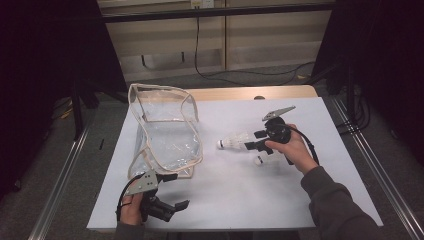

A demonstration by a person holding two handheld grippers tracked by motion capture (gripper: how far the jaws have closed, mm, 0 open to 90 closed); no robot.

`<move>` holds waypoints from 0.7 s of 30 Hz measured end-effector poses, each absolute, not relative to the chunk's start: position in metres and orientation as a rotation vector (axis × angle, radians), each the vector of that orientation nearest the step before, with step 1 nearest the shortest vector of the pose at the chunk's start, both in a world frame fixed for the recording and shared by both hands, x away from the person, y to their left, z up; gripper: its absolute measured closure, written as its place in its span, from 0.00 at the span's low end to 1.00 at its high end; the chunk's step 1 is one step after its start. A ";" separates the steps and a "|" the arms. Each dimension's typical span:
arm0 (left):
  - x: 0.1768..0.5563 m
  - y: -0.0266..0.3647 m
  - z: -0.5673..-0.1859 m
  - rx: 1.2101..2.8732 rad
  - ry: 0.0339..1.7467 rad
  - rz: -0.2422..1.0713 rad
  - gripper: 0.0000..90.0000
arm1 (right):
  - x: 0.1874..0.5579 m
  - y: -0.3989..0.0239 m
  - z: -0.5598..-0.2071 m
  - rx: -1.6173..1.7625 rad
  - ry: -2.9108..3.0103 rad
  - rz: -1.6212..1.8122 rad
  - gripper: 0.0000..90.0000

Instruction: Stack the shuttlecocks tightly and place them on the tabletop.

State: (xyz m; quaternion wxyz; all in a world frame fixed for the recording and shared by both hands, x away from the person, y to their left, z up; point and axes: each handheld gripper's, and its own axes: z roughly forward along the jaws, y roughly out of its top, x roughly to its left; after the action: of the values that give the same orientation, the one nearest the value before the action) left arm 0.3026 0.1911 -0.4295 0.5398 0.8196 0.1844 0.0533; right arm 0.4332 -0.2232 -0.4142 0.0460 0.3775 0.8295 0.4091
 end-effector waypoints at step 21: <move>0.303 0.191 -0.429 1.950 0.436 0.127 0.05 | 0.424 -0.228 -0.406 1.126 2.510 1.245 0.17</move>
State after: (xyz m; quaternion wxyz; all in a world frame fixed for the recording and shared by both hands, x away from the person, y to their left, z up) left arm 0.3027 0.1911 -0.4293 0.5394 0.8201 0.1833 0.0534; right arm 0.4235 -0.2276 -0.4060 0.0609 0.3722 0.8297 0.4116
